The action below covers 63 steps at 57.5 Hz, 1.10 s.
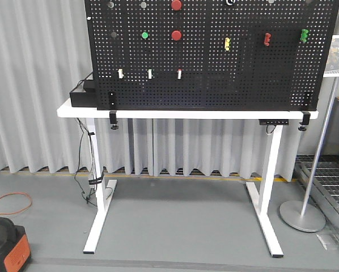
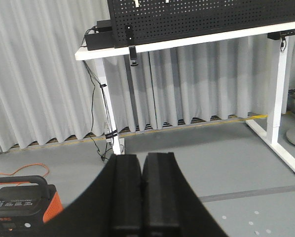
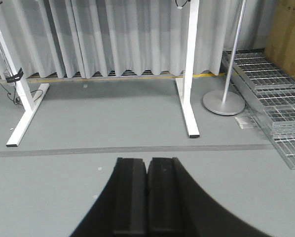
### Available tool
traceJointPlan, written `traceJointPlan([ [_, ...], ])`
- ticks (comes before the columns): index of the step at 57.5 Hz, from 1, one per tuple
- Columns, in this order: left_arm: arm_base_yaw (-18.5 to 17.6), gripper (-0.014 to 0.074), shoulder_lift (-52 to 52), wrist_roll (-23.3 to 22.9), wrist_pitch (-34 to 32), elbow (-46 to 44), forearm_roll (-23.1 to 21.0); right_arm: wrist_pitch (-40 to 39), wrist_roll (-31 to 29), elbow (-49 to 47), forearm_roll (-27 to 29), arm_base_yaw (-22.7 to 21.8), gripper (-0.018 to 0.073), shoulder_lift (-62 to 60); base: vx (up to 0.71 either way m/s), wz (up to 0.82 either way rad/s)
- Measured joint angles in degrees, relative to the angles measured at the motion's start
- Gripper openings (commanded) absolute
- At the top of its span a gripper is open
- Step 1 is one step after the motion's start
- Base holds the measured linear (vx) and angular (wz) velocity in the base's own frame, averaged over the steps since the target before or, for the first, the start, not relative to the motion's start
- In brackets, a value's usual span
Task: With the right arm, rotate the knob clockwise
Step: 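Drive the base forward toward the black pegboard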
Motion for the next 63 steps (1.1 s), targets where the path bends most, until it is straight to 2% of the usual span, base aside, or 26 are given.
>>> traceJointPlan([
  [30, 0.00, -0.0006, 0.00, 0.00, 0.00, 0.00, 0.00, 0.05, 0.00, 0.00, 0.00, 0.00, -0.0008, 0.00, 0.17, -0.12],
  [63, 0.00, -0.0006, 0.00, 0.00, 0.00, 0.00, 0.00, 0.05, 0.00, 0.00, 0.00, 0.00, -0.0008, 0.00, 0.39, 0.01],
])
